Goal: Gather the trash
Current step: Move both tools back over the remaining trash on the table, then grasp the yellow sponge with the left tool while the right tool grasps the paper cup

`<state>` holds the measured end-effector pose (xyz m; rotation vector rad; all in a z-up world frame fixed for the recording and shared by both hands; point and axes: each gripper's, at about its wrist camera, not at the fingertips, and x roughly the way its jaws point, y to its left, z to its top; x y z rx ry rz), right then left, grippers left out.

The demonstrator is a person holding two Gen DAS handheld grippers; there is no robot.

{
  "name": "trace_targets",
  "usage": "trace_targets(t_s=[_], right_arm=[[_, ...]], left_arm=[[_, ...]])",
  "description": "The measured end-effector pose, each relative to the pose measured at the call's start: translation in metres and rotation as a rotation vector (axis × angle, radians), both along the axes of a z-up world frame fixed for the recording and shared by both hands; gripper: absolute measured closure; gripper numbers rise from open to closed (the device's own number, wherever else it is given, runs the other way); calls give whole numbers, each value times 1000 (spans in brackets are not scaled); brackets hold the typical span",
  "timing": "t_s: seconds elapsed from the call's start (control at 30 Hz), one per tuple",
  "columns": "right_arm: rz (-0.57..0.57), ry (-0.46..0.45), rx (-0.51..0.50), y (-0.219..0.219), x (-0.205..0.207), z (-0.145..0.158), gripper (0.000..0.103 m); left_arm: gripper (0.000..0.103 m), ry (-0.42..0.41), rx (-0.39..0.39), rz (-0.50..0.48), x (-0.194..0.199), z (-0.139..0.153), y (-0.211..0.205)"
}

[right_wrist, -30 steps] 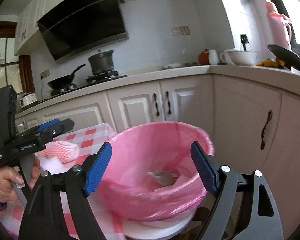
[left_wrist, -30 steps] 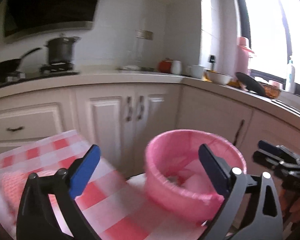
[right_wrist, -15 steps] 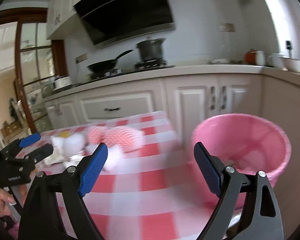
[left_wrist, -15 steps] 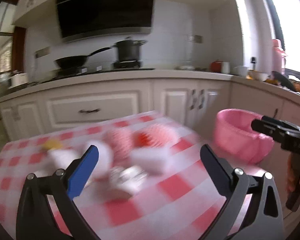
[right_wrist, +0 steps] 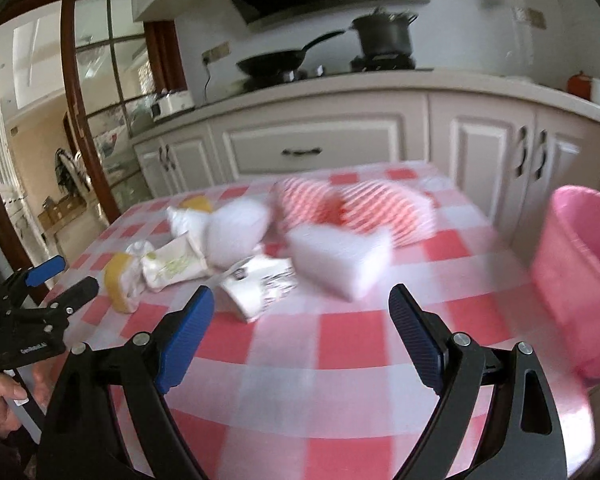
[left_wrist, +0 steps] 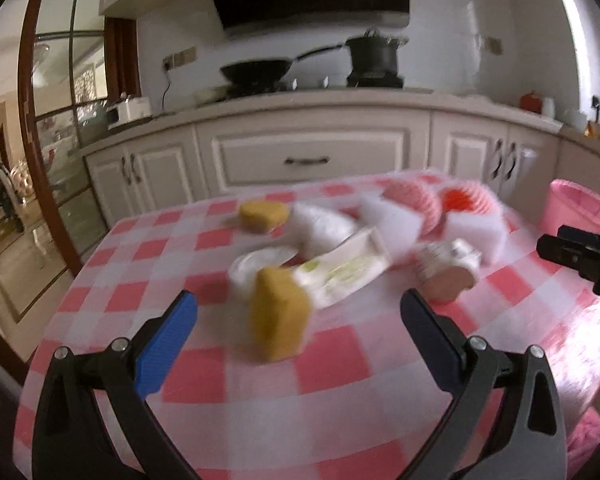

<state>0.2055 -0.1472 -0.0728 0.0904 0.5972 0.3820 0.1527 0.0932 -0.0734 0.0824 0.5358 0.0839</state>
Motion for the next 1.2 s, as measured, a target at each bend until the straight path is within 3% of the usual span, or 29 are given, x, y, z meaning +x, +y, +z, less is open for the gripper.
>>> trace_targets(t_s=[0.1,0.27,0.73,0.9,1.1,1.13,1.17,1.2], right_arm=[[7,60,-17,24,10,-8,18],[-9,149,-32,48,30,-22,18],[-61,235,-66,79,80,-40,18],[-22,251,-66,79,83,-43,34],[9,219,-33,65,67,-35,35],[8,218,-26,61,65,-34,35],[7,217,-21,58,63,-33,35],[7,216,-15,55,61,-33,35]], left_arm=[[5,58,33,13,10,-8,11],[5,88,14,27,22,-14,19],[6,160,-26,34,35,-28,26],[10,201,-40,28,48,-33,24],[26,229,-68,12,67,-37,21],[33,233,-71,6,69,-38,20],[48,245,-76,-7,71,-40,18],[56,253,-79,-14,73,-42,17]])
